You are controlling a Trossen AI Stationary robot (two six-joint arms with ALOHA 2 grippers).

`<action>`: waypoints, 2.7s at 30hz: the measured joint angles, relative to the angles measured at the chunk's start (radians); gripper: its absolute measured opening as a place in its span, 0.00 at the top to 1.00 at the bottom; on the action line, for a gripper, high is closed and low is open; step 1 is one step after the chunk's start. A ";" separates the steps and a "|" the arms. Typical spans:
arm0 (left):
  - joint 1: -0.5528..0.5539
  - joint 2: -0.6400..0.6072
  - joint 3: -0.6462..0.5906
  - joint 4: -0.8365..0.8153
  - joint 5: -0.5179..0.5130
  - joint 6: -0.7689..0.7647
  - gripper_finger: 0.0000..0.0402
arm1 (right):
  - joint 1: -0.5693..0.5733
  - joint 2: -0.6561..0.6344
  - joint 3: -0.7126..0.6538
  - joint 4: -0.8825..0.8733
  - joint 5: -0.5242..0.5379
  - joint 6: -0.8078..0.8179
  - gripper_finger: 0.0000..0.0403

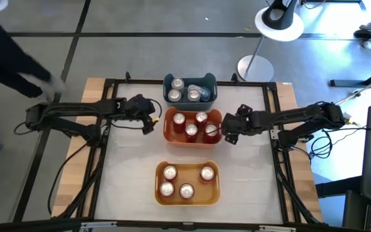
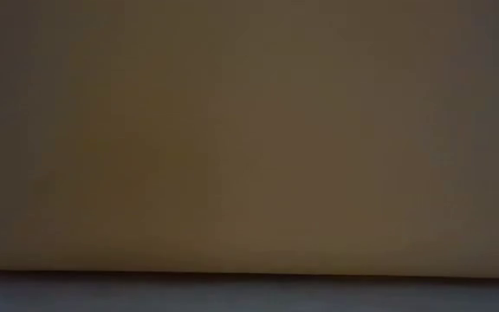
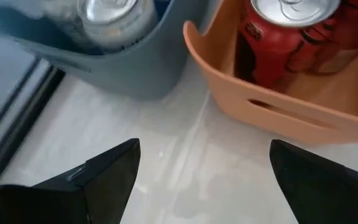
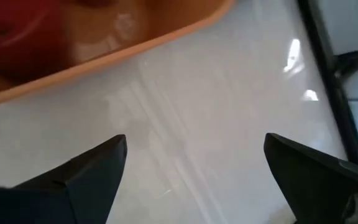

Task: Sort soda cans
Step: Adjust the bins, then return to Home Position

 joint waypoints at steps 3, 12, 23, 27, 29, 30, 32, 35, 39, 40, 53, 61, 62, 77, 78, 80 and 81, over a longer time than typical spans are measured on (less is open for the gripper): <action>0.037 0.049 0.000 0.048 -0.001 0.052 0.14 | -0.012 0.000 -0.006 0.022 -0.007 0.016 0.06; 0.079 0.192 0.000 0.129 0.134 0.068 0.14 | -0.060 0.000 -0.121 0.320 -0.232 -0.182 0.06; 0.010 0.230 0.000 0.178 0.145 0.028 0.14 | -0.060 0.001 -0.123 0.398 -0.268 -0.237 0.06; -0.021 0.229 0.000 0.167 0.145 -0.004 0.14 | -0.060 0.001 -0.123 0.402 -0.293 -0.236 0.06; -0.040 0.229 0.000 0.162 0.144 -0.010 0.14 | -0.060 0.001 -0.123 0.408 -0.295 -0.236 0.06; -0.048 0.229 0.000 0.158 0.144 -0.013 0.14 | -0.060 0.001 -0.123 0.413 -0.296 -0.237 0.06; -0.062 0.229 0.000 0.148 0.143 -0.020 0.14 | -0.060 0.007 -0.124 0.432 -0.310 -0.242 0.06; -0.074 0.229 -0.001 0.135 0.144 -0.032 0.14 | -0.059 0.015 -0.124 0.452 -0.332 -0.266 0.06; -0.085 0.229 -0.001 0.123 0.140 -0.039 0.14 | -0.059 0.032 -0.124 0.464 -0.334 -0.270 0.06; -0.088 0.229 -0.001 0.116 0.141 -0.044 0.14 | -0.059 0.035 -0.123 0.466 -0.334 -0.271 0.06; -0.122 0.181 0.030 -0.004 0.104 -0.065 0.14 | -0.059 0.010 -0.030 0.307 -0.328 -0.272 0.06; -0.108 0.001 0.029 -0.046 0.047 -0.009 0.14 | -0.059 -0.014 0.106 0.103 -0.319 -0.204 0.06; -0.104 -0.019 0.022 -0.049 0.032 -0.006 0.14 | -0.059 -0.014 0.109 0.109 -0.320 -0.195 0.06; -0.098 -0.221 -0.061 -0.052 0.021 0.012 0.50 | -0.059 -0.009 0.110 0.194 -0.318 -0.111 0.06; -0.098 -0.231 -0.067 -0.052 0.021 0.011 0.54 | -0.059 -0.009 0.110 0.200 -0.333 -0.106 0.06; -0.097 -0.249 -0.079 -0.053 0.021 0.002 0.60 | -0.059 -0.009 0.109 0.207 -0.372 -0.101 0.07; -0.097 -0.259 -0.085 -0.054 0.021 -0.008 0.64 | -0.059 -0.009 0.109 0.214 -0.394 -0.098 0.09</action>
